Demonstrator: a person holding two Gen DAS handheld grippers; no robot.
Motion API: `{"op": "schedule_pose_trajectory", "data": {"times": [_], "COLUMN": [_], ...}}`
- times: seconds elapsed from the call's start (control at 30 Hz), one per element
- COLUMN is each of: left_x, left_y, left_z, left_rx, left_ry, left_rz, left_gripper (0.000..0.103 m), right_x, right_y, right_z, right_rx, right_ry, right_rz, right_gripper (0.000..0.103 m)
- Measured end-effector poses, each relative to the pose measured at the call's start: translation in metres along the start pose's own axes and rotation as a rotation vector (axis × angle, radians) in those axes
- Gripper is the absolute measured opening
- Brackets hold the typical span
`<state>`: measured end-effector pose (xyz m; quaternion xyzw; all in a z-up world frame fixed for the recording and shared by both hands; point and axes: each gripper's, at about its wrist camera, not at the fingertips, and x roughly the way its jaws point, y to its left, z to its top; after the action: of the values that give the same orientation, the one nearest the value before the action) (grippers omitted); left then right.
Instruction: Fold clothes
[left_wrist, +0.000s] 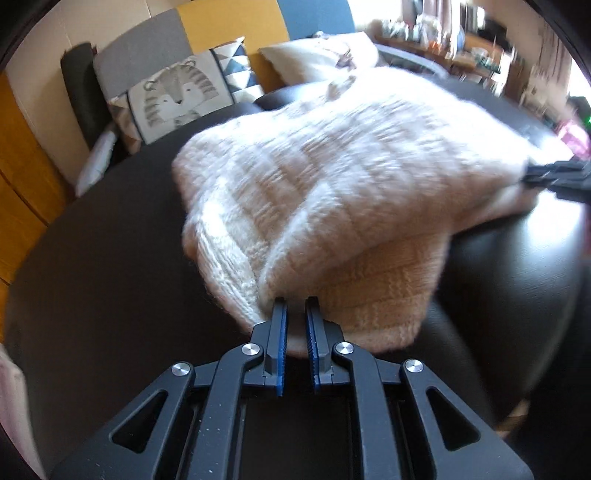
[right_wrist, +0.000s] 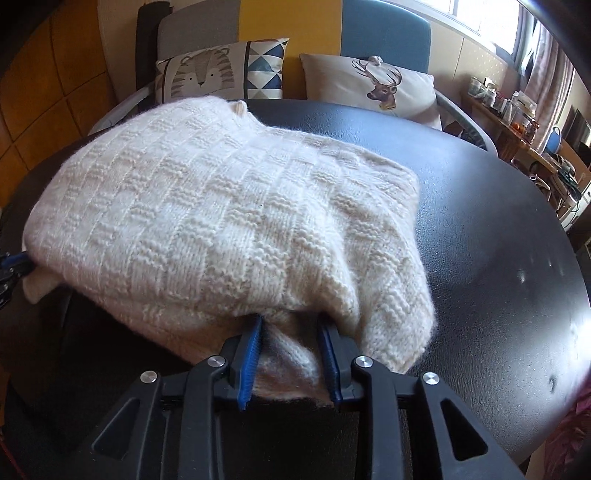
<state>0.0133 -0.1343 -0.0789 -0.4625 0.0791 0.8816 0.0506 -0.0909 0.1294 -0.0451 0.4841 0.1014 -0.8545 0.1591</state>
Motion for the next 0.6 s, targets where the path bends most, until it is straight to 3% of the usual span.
{"op": "schedule_pose_trajectory", "data": {"times": [0.07,0.17,0.27,0.4,0.53,0.6], "left_x": [-0.017,-0.033,-0.024,0.001,0.008,0.006], "left_y": [-0.014,-0.042,-0.063,-0.071,-0.076,-0.077], "left_z": [-0.002,-0.01,-0.013,-0.004,0.007,0.011], "left_rx": [0.067,0.211,0.298,0.291,0.318,0.328], "left_ry": [-0.074,-0.159,-0.144,-0.114,-0.13,-0.142], "left_rz": [-0.004,-0.008,-0.027,-0.008,0.056,0.088], "left_gripper": [0.012,0.013,0.013,0.013,0.025,0.026], "right_x": [-0.022,-0.053,-0.057,-0.047,-0.026,-0.021], "right_y": [0.002,0.028,0.062,0.103,0.125,0.135], "right_z": [-0.011,-0.019,-0.026,-0.035,-0.033,-0.035], "right_rx": [0.002,-0.04,-0.131,-0.237,-0.335,-0.372], "right_ry": [-0.04,-0.099,-0.108,-0.1,-0.083,-0.062], "right_rz": [0.021,0.12,0.189,0.18,0.149,0.139], "right_gripper": [0.029,0.03,0.03,0.03,0.031,0.031]}}
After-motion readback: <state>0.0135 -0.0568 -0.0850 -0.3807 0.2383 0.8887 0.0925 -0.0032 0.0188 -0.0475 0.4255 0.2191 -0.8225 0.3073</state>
